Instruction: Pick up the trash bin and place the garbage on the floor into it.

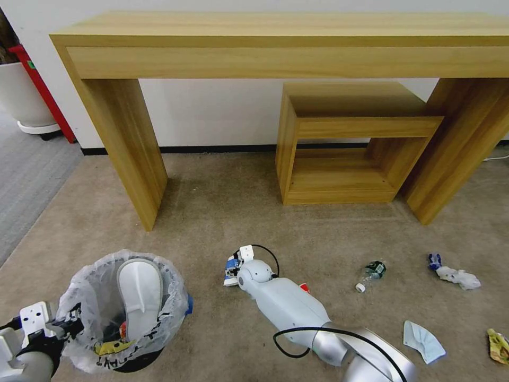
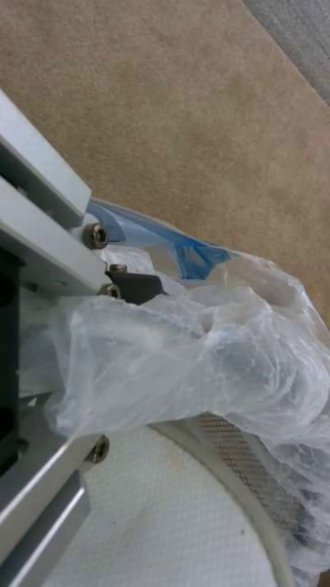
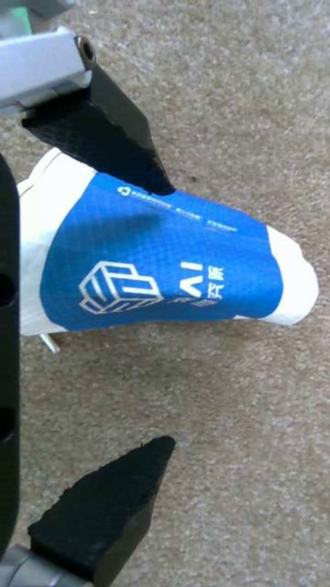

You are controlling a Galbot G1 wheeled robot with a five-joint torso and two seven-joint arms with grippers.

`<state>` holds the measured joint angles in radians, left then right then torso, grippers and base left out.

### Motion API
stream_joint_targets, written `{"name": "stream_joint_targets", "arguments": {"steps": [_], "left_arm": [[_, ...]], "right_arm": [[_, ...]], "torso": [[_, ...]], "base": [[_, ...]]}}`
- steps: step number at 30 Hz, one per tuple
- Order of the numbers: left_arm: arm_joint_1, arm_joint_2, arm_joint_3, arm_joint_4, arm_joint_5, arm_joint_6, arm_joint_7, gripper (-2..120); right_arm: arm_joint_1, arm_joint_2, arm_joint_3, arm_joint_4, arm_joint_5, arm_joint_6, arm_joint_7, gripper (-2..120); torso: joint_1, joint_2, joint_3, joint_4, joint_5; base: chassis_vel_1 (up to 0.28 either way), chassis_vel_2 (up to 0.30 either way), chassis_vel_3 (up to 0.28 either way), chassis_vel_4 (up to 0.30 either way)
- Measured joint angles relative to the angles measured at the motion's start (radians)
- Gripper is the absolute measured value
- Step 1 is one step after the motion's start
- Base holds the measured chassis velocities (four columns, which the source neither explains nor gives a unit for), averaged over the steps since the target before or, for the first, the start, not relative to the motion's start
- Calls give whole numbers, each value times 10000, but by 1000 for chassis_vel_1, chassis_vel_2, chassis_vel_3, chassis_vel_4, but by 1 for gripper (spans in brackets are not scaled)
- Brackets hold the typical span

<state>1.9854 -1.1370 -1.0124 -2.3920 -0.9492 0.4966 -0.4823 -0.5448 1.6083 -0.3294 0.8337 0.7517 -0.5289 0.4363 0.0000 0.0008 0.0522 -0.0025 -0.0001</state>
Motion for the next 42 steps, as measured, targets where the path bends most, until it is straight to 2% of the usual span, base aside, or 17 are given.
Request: {"name": "stream_joint_targets", "arguments": {"steps": [11, 14, 17, 18, 24, 25, 27, 29, 32, 34, 36, 37, 39, 42], "left_arm": [[41, -42, 22, -52, 100, -12, 7, 1], [38, -70, 108, -52, 183, -16, 22, 1], [23, -95, 202, -46, 274, -26, 34, 1], [23, -95, 202, -46, 274, -26, 34, 1], [12, -104, 284, -24, 379, -40, 58, 1], [12, -104, 284, -24, 379, -40, 58, 1], [8, -105, 299, -25, 386, -42, 62, 1], [8, -104, 299, -27, 393, -43, 62, 1], [17, -104, 299, -43, 398, -46, 66, 1], [17, -103, 296, -44, 398, -46, 66, 1], [29, -97, 285, -44, 398, -46, 67, 1], [29, -97, 285, -44, 398, -46, 67, 1], [35, -81, 282, -45, 397, -46, 69, 1], [29, -67, 279, -47, 363, -46, 80, 1]], "right_arm": [[-101, -1, -13, -174, 54, -5, 95, 100], [-142, -1, -20, -178, 38, 6, 75, 96], [-174, -1, -21, -149, 52, 15, 41, 80], [-174, -1, -21, -149, 52, 15, 41, 80], [-192, 1, -23, -110, 75, 70, -27, 57], [-192, 1, -23, -110, 75, 70, -27, 57], [-195, 2, -20, -107, 72, 140, -30, 45], [-197, 1, -20, -107, 65, 173, -29, 41], [-210, -7, -10, -36, 53, 242, -19, 26], [-214, -8, -4, 0, 62, 248, -14, 22], [-238, -11, 25, 212, 130, 247, 46, 14], [-238, -11, 25, 212, 130, 247, 46, 14], [-304, -13, 87, 807, 250, 227, 132, 3], [-385, -200, 189, 1534, 366, 238, 144, 0]], "torso": [[0, 0, 0, 0, 1], [-1, 0, -1, 0, 0], [0, 0, -1, 0, 1], [0, 0, -1, 0, 1], [0, 0, 0, 3, 1], [0, 0, 0, 3, 1], [0, 0, 0, 3, 2], [0, -1, 0, 2, 2], [0, -2, 1, -1, 1], [0, -2, 1, -2, 0], [0, -2, 1, -3, 0], [0, -2, 1, -3, 0], [0, -2, 1, -1, 0], [0, -2, 1, 6, 3]], "base": [[0, 0, 0, 0], [0, 0, 0, 0], [0, 0, 0, 0], [0, 0, 0, 0], [0, 0, 0, 0], [0, 0, 0, 0], [0, 0, 0, 0], [0, 0, 0, 0], [0, 0, 0, 0], [0, 0, 0, 0], [0, 0, 0, 0], [0, 0, 0, 0], [0, 0, 0, 0], [0, 0, 0, 0]]}}
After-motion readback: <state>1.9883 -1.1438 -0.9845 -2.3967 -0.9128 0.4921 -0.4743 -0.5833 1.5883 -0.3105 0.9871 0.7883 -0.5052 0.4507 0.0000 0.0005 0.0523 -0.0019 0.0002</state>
